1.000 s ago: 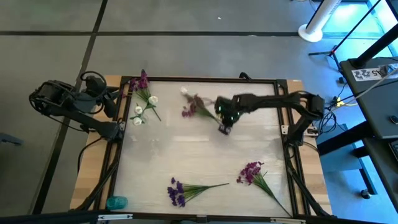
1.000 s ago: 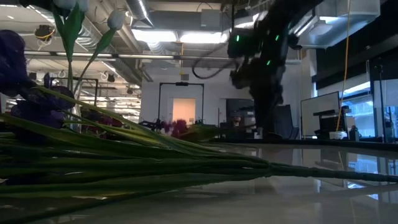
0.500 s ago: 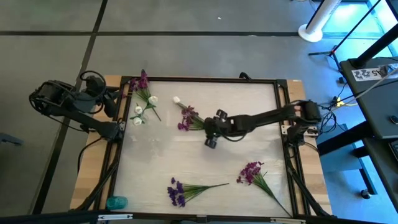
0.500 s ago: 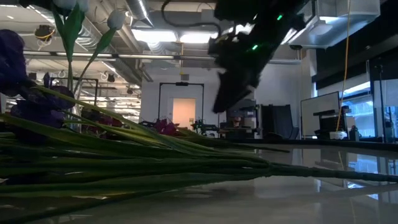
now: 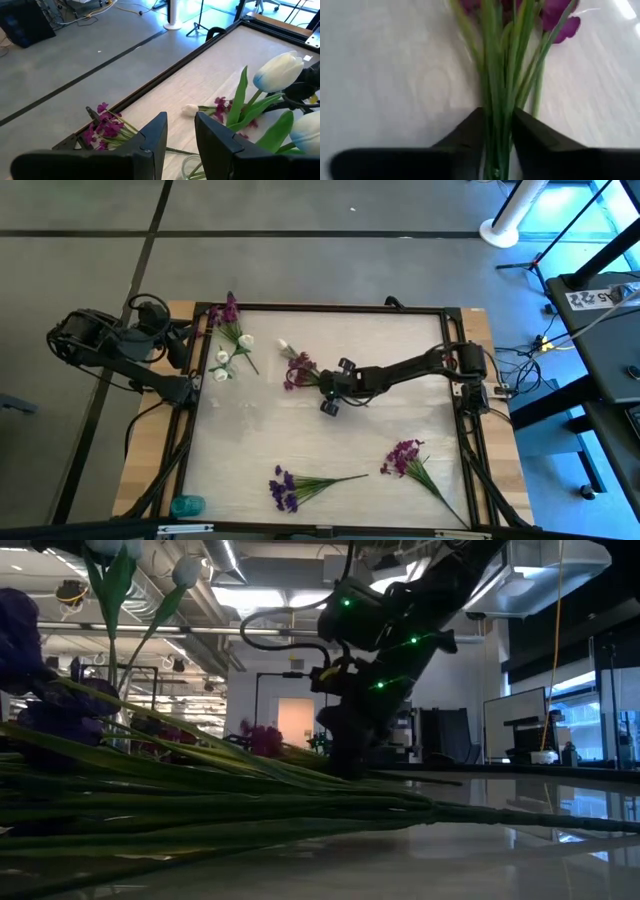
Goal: Sort flowers into vase by color
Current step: Move the the violet flowers to the right center of the table, then put the white flower into the transparent vase
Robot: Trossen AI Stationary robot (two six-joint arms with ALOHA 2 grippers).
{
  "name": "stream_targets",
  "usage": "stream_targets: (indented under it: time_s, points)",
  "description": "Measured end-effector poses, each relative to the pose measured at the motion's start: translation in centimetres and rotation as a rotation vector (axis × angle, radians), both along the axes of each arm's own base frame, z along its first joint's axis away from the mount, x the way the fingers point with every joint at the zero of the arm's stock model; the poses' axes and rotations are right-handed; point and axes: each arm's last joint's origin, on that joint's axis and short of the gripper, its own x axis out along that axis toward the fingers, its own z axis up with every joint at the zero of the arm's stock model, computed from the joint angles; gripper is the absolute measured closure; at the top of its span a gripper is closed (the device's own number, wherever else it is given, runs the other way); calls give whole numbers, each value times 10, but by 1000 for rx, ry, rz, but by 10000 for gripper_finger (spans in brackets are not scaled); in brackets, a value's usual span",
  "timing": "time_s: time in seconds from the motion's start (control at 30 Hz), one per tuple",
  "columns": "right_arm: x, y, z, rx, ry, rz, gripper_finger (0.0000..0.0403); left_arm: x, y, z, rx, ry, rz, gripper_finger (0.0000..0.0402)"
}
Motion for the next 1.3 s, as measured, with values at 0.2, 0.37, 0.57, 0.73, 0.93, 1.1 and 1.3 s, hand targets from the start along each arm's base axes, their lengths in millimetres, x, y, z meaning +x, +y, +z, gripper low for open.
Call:
stream_targets:
  time_s: [0.2,0.37,0.57,0.73,0.93,1.1,1.3]
  points:
    - [0,5,28,17,-52,20,376,0,0,0,0,0,0,306]
    - [-7,9,84,43,-141,23,342,0,0,0,-2,0,-1,306]
    - [-35,-15,114,-81,-96,-219,359,0,0,0,-19,-1,-9,306]
    - [-51,-41,86,-49,54,-348,376,0,-1,-1,-42,7,-30,306]
    - [-71,-55,47,63,103,-384,320,0,-1,-1,-26,26,-38,306]
    - [-64,-50,50,89,47,-306,225,2,-2,1,6,30,-72,306]
    - [-40,-8,55,17,-158,-142,178,6,-3,4,24,3,-96,306]
